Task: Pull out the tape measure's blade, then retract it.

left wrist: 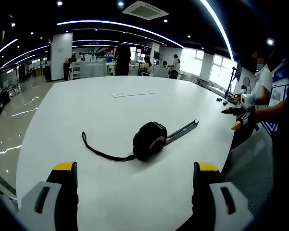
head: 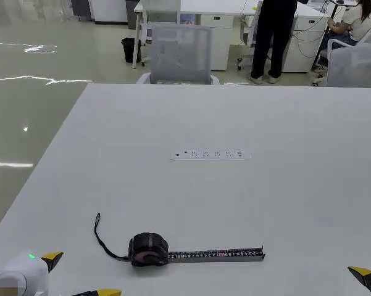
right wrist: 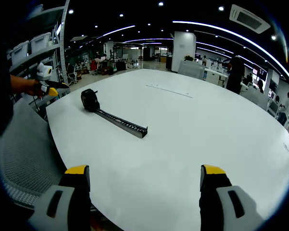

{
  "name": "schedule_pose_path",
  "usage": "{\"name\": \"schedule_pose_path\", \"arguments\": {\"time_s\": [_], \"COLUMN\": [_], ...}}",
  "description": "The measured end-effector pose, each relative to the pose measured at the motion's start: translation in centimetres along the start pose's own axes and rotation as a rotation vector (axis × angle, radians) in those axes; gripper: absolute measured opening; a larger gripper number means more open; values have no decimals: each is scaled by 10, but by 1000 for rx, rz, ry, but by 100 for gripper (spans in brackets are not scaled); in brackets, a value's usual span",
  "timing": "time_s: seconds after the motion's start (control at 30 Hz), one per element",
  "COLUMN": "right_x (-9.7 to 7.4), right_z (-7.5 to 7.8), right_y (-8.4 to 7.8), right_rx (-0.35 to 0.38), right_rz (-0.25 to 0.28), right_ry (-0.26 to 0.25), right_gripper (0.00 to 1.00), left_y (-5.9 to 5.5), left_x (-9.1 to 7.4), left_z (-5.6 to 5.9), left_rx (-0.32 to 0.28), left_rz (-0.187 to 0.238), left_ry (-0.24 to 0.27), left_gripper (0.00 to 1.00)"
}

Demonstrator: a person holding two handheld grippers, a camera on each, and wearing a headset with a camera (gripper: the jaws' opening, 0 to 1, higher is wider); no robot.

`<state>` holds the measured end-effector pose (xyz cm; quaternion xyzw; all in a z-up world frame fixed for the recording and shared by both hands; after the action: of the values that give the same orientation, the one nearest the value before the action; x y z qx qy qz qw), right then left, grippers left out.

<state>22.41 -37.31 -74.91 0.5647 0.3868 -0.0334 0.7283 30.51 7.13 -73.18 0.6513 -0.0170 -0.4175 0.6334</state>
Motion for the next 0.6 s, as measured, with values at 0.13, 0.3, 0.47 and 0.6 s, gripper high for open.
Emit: {"name": "schedule_pose_path", "arguments": {"time_s": [0.13,0.3,0.47,0.6], "right_x": [3,10,16,22], "right_z": [-3,-2,-2,-2], "right_y": [4,7,14,18], "right_rx": [-20,-57,-103,-136], "right_rz": [-7,-29,-41,-59], "right_ry": [18,38,60,92], "right_gripper": [96,97,96,95], "left_y": [5,3,5,9], "left_x": [5,14,20,26], "left_z": [6,16,26,32], "left_rx": [6,71,63,64], "left_rz": [13,-9,-4,-1], "left_ry": [6,-7,-19,-11], "left_gripper": [99,99,99,99]}}
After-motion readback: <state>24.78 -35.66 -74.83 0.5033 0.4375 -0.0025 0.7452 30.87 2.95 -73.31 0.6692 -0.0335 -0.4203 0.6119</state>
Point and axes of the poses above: the centre of the closed fingertips' face, and the gripper's own axes: x roughly forward along the fingers, z roughly to its right, y roughly out of its top, the point moved 1 cm from there along -x, roughly backward along the fingers, and after that the axes turned 2 degrees about -x, right-handed, at the moved point
